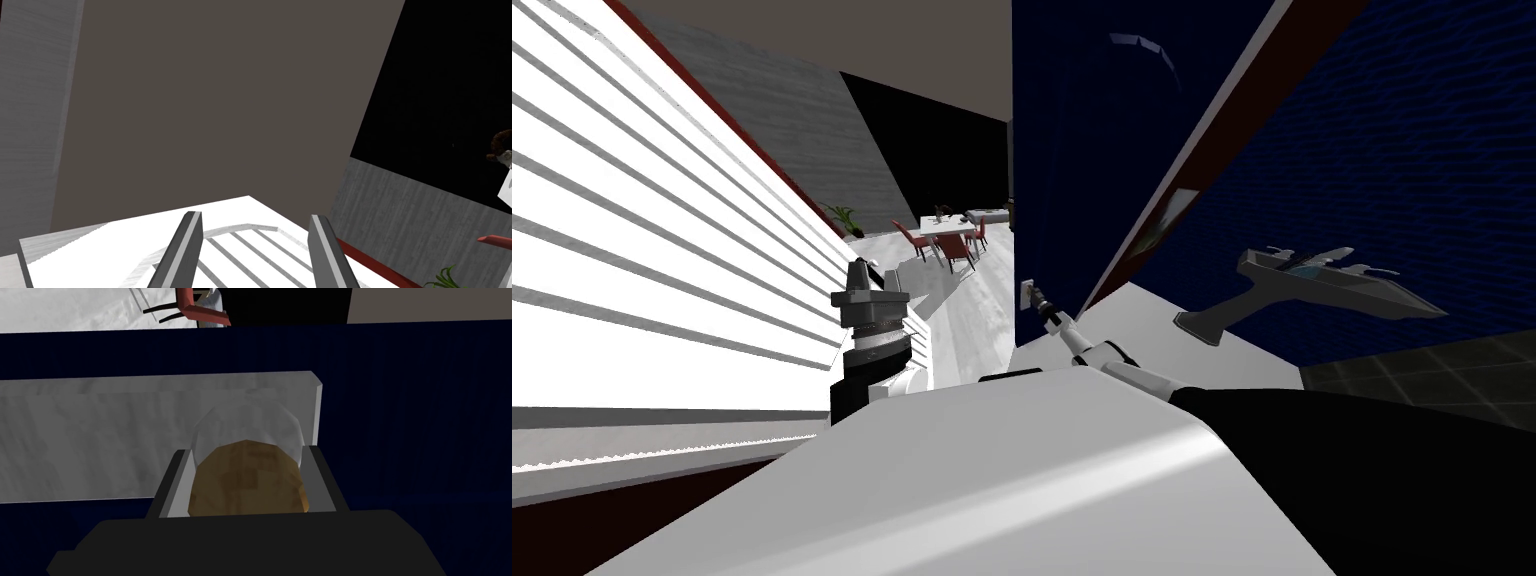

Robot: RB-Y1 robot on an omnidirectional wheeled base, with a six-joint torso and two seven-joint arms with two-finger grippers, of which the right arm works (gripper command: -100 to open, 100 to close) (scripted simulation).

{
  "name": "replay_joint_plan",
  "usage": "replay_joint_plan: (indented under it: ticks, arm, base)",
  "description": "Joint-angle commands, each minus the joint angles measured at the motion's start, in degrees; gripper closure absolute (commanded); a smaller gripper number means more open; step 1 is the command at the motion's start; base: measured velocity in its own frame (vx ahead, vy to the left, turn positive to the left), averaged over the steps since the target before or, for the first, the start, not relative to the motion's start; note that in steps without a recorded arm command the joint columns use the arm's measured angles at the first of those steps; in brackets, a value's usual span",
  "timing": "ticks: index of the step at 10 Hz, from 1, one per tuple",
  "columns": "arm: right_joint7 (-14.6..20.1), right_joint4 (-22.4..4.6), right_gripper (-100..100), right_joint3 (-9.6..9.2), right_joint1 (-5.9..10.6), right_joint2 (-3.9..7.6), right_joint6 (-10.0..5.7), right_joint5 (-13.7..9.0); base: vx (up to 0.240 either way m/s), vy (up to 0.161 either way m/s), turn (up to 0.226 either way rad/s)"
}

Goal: Push the door open

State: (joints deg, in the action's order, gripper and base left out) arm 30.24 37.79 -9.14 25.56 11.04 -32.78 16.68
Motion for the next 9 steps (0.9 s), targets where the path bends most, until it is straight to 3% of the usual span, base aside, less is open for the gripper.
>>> replay_joint_plan:
  ticks: [1, 5, 7, 9]
  arm:
    - [-1.69, -0.50, 100, 1.93, 0.99, -0.04, -0.16, -0.77]
    - [-5.05, -0.70, 100, 5.35, 1.09, -0.74, 0.82, -2.30]
    - [-5.57, -0.73, 100, 5.88, 1.10, -0.84, 0.97, -2.54]
    - [-7.81, -0.87, 100, 8.15, 1.16, -1.30, 1.63, -3.55]
  base:
    - [0.180, 0.117, -0.051]
    - [0.180, 0.110, -0.050]
    - [0.130, 0.101, -0.035]
    - [0.113, 0.097, -0.062]
